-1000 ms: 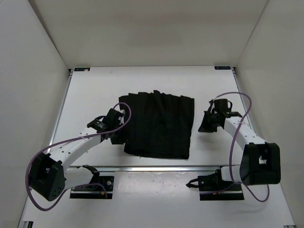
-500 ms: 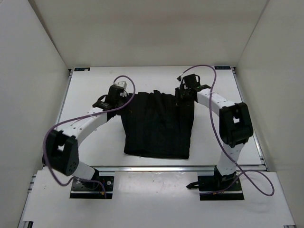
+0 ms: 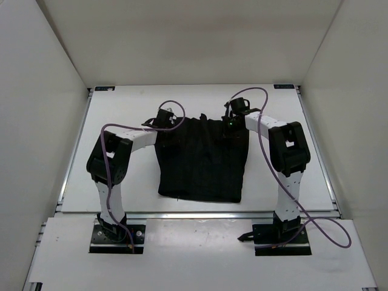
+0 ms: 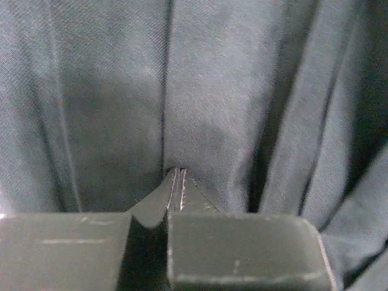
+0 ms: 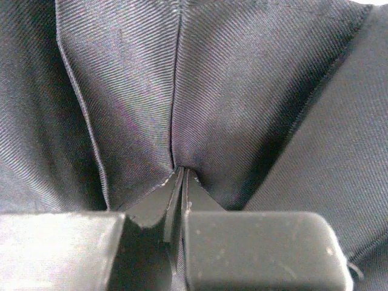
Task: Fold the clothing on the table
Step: Flatten the skirt out
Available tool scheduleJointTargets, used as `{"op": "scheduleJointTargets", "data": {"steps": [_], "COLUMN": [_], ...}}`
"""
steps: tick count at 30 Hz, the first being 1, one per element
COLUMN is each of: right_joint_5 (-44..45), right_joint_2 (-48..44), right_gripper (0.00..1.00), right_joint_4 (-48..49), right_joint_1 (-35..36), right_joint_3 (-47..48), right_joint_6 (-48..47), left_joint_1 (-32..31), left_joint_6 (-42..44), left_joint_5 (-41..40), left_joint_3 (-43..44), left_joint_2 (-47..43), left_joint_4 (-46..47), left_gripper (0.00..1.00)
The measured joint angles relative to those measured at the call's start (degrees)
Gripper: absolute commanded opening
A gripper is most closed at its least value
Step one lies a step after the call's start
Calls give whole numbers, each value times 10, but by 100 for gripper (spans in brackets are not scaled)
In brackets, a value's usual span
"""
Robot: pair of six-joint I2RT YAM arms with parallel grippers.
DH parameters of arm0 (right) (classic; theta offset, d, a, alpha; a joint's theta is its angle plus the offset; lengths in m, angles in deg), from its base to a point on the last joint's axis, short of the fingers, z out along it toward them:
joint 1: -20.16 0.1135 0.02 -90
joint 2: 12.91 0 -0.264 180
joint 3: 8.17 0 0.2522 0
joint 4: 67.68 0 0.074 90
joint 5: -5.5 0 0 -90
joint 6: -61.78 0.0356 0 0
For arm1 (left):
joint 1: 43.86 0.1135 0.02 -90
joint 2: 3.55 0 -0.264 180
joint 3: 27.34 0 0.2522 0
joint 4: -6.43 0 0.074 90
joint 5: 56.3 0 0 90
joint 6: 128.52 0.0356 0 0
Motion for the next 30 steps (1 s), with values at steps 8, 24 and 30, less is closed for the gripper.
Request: {"op": "scheduleJointTargets", "data": {"steps": [8, 24, 30], "right_joint_5": [-4, -4, -14], "right_joint_2": [-25, -125, -344], "right_gripper": [0, 49, 60], "right_joint_4": [23, -20, 1], "right_joint_1": [-50, -76, -62], "right_joint_3": [-46, -37, -181], "right_joint_6": [4, -21, -5], "left_joint_1": [30, 28, 14], "left_joint_6": [-13, 41, 52], "left_joint_5": [9, 14, 15], "left_joint_3": [-12, -12, -33], "left_joint_2": [-2, -65, -213], "left_joint_4": [13, -78, -112], "left_gripper": [0, 79, 87]}}
